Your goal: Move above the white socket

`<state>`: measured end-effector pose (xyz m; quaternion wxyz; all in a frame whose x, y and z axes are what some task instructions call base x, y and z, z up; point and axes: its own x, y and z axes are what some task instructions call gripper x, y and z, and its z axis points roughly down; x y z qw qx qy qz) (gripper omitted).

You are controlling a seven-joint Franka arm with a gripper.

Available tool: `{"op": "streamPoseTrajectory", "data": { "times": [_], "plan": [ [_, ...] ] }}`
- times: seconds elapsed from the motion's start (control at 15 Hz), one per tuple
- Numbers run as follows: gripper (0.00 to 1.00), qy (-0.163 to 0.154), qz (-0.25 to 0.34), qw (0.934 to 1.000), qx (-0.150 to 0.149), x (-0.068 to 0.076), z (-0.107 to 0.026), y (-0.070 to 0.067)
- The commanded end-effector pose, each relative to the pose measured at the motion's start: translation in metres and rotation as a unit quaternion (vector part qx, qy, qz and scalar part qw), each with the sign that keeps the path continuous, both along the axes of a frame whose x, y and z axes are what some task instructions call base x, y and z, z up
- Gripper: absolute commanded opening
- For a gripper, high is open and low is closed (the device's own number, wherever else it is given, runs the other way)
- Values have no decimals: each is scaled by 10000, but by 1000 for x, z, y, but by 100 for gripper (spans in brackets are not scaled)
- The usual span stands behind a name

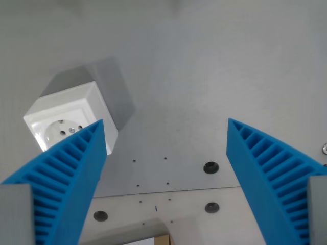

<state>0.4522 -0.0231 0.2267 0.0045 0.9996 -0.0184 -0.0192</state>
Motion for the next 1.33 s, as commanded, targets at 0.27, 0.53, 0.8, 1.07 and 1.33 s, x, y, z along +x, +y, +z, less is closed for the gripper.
{"op": "streamPoseTrajectory", "data": {
  "times": [0.27, 0.53, 0.8, 1.07, 1.33],
  "plan": [
    [100, -556, 746, 9957, 4, -13, -11, 17],
    [100, -576, 929, 9940, -7, -19, -20, 29],
    [100, -567, 1091, 9924, -11, -24, -31, 43],
    [100, -508, 1236, 9910, -20, -28, -41, 56],
    [100, -517, 1311, 9900, -40, -31, -50, 67]
  ]
}}
